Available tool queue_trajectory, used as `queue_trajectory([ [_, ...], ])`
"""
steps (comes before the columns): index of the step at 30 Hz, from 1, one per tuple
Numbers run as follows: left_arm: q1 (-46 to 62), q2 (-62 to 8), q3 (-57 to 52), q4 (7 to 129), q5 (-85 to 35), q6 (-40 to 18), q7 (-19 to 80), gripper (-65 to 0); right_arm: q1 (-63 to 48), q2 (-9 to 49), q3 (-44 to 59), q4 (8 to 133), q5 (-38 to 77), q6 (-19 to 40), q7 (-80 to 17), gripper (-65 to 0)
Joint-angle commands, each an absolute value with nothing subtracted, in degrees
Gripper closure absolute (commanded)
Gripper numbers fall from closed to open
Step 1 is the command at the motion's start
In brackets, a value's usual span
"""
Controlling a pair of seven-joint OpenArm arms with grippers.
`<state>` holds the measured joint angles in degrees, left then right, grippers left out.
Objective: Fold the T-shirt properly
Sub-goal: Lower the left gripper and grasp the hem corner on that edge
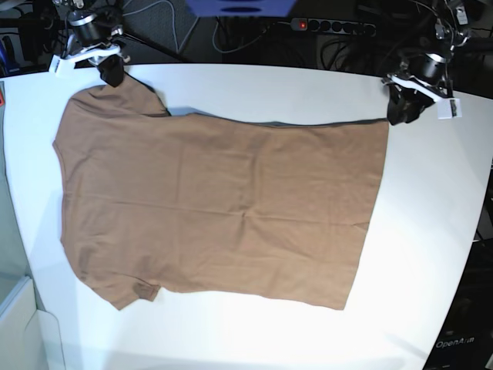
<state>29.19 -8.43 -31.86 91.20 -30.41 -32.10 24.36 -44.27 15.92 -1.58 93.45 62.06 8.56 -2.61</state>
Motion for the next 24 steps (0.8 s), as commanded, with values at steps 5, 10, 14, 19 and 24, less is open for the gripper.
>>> queue_trajectory([
  [5,25.45,-8.66,-32.13,85.14,-28.00,-32.48,26.51,-22.0,-44.79,16.57,-1.27,94.11,62.55,9.10,-1.71,-0.6],
  [10,23.96,-8.66,-32.04,81.36,-27.74,-32.48,26.51,-22.0,-44.88,16.57,-1.19,94.11,62.55,9.10,-1.71,-0.6],
  [14,23.87,-8.66,-31.34,80.75,-27.74,-32.48,26.59,-21.9,-44.97,16.57,-1.19,94.11,62.55,9.10,-1.71,-0.6],
  [19,23.69,-8.75,-28.09,80.66,-27.82,-32.22,26.59,-21.9,-44.97,16.57,-1.19,94.11,62.55,9.10,-1.71,-0.6],
  [24,20.79,-8.57,-28.00,80.66,-28.09,-32.31,32.48,-21.8,-44.88,16.57,-1.19,94.11,62.55,9.10,-1.71,-0.6],
])
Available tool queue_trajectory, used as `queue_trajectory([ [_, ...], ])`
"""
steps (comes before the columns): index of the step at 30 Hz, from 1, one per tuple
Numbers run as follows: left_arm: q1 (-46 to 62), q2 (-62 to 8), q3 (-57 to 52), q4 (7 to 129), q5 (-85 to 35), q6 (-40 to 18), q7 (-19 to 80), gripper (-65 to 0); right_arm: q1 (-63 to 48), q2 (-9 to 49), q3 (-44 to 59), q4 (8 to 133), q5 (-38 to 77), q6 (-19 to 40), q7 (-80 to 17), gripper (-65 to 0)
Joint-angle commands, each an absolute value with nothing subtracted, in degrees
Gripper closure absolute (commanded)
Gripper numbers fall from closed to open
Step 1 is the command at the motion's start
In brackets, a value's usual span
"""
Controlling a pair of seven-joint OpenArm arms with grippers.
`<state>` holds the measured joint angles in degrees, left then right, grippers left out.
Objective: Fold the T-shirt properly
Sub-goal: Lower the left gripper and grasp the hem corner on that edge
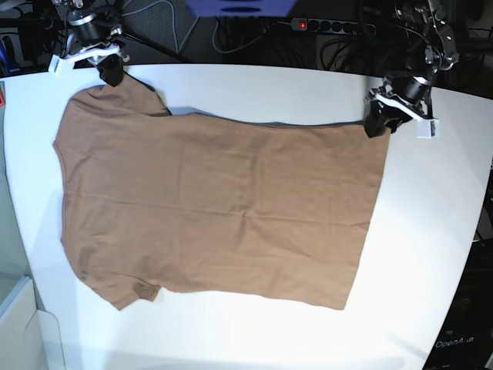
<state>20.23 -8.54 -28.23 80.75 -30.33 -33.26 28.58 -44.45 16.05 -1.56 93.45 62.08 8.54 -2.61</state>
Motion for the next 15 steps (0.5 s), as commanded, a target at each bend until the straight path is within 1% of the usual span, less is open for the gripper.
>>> queue_trajectory([
  [1,20.26,-8.57,-28.09,80.66,-28.09,-32.31,33.63,-21.8,-44.88,16.57,-1.19,94.11,62.55,9.10,-1.71,-0.6],
  [5,19.74,-8.57,-28.09,80.66,-28.18,-32.40,34.33,-21.4,-44.88,16.57,-1.19,94.11,62.55,9.10,-1.71,-0.6],
  [7,19.65,-8.57,-28.09,80.66,-28.18,-32.31,34.33,-18.9,-44.88,16.57,-1.19,94.11,62.55,9.10,-1.71,-0.6],
  [8,19.47,-8.57,-28.09,80.66,-28.18,-32.31,34.24,-16.3,-44.88,16.57,-1.19,94.11,62.55,9.10,-1.71,-0.6],
  [9,19.30,-8.31,-28.09,80.66,-28.18,-32.31,34.33,-12.3,-44.79,16.57,-1.27,94.11,62.55,9.10,-1.71,-0.6],
  [11,19.38,-7.78,-28.35,80.75,-28.18,-32.31,34.24,-2.2,-44.79,16.57,-1.27,94.11,62.46,9.10,-1.63,-0.6],
  [12,19.38,-7.69,-28.97,80.75,-28.18,-32.31,34.51,-0.3,-44.79,16.57,-1.36,94.11,62.46,9.10,-1.63,-0.6],
  [14,19.38,-7.08,-29.93,80.75,-28.18,-32.40,34.51,-2.6,-44.79,16.57,-1.36,94.11,62.02,9.10,-1.63,-0.6],
  [15,19.38,-6.81,-30.46,80.92,-28.18,-32.40,34.59,-2.6,-44.79,16.57,-1.36,94.20,61.14,9.10,-1.45,-0.6],
])
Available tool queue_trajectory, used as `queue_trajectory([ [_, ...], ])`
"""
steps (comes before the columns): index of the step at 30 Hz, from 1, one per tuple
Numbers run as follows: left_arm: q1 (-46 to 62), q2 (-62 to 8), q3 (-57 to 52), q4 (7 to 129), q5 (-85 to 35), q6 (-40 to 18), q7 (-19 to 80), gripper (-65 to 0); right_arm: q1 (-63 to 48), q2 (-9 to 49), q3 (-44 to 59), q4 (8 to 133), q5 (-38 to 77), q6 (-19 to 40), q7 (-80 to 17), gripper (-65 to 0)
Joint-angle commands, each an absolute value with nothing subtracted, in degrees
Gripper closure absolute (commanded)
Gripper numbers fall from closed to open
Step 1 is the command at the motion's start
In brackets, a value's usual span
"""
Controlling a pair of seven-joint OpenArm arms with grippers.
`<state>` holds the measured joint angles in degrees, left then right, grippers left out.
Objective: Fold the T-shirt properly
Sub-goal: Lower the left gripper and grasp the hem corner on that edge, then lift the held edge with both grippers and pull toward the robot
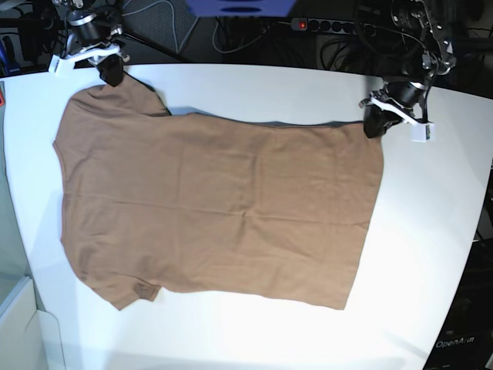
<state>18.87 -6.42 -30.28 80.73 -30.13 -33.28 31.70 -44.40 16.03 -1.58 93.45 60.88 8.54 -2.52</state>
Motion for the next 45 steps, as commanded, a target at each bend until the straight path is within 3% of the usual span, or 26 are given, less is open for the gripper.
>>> queue_trajectory([
  [1,19.38,-6.73,-30.99,81.10,-28.18,-32.40,34.68,-2.6,-44.79,16.57,-1.27,94.37,59.91,9.10,-1.36,-0.6],
  [25,20.26,-6.64,-36.70,81.36,-28.26,-32.57,34.77,-2.6,-44.70,19.38,0.22,98.68,57.27,9.19,4.62,-0.6],
  [33,20.26,-4.44,-36.70,87.96,-28.26,-32.48,34.95,-2.6,-43.47,19.91,0.22,100.70,57.27,9.19,4.62,-0.6],
  [45,17.36,-3.03,-37.14,96.92,-28.18,-32.13,44.44,-2.6,-40.04,20.79,0.22,102.11,57.27,8.92,4.44,-0.6],
])
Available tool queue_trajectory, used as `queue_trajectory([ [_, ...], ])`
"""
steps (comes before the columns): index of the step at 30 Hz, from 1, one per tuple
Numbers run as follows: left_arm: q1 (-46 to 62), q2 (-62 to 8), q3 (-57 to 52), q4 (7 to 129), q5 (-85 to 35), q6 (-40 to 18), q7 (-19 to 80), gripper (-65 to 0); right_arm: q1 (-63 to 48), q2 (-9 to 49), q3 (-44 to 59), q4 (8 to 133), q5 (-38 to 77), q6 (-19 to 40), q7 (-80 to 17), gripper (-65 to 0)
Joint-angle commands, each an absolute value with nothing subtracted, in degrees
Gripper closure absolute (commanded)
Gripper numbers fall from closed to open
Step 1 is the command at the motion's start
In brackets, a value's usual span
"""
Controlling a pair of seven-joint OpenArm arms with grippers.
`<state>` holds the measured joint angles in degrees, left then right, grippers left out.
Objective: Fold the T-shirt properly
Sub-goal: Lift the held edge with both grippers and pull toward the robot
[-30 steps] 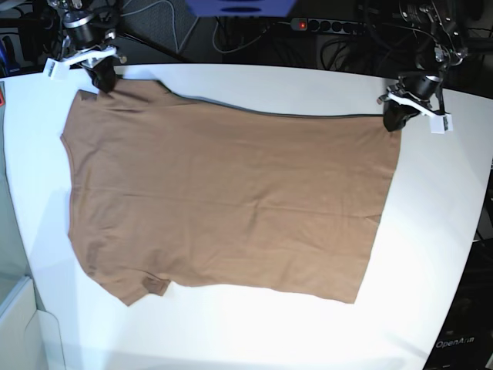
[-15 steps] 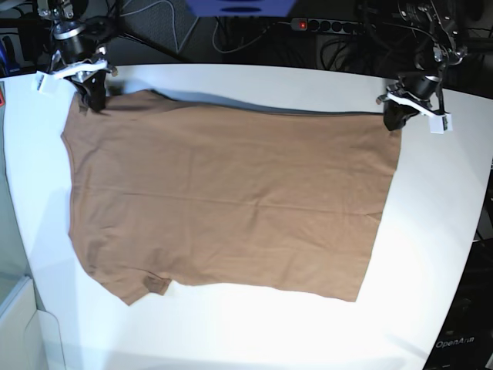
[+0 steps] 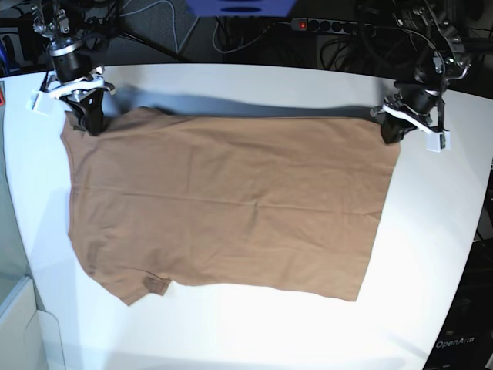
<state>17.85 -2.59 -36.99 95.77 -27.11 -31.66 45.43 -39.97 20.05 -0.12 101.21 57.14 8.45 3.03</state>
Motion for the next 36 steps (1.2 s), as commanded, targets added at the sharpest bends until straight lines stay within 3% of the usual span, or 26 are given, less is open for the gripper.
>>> queue_trajectory([
  [1,17.19,-3.03,-37.14,97.54,-28.18,-32.13,45.32,-2.6,-39.16,20.88,0.22,102.11,57.27,8.92,4.09,-0.6],
  [13,10.68,-3.03,-37.23,100.35,-28.00,-31.96,54.55,-2.6,-32.84,23.52,-0.13,101.85,57.19,9.01,1.19,-0.6],
  [36,-8.22,-3.30,-37.14,88.84,-27.65,-31.87,53.85,-2.6,-17.98,21.76,-0.22,95.96,57.19,8.75,-10.59,-0.6],
])
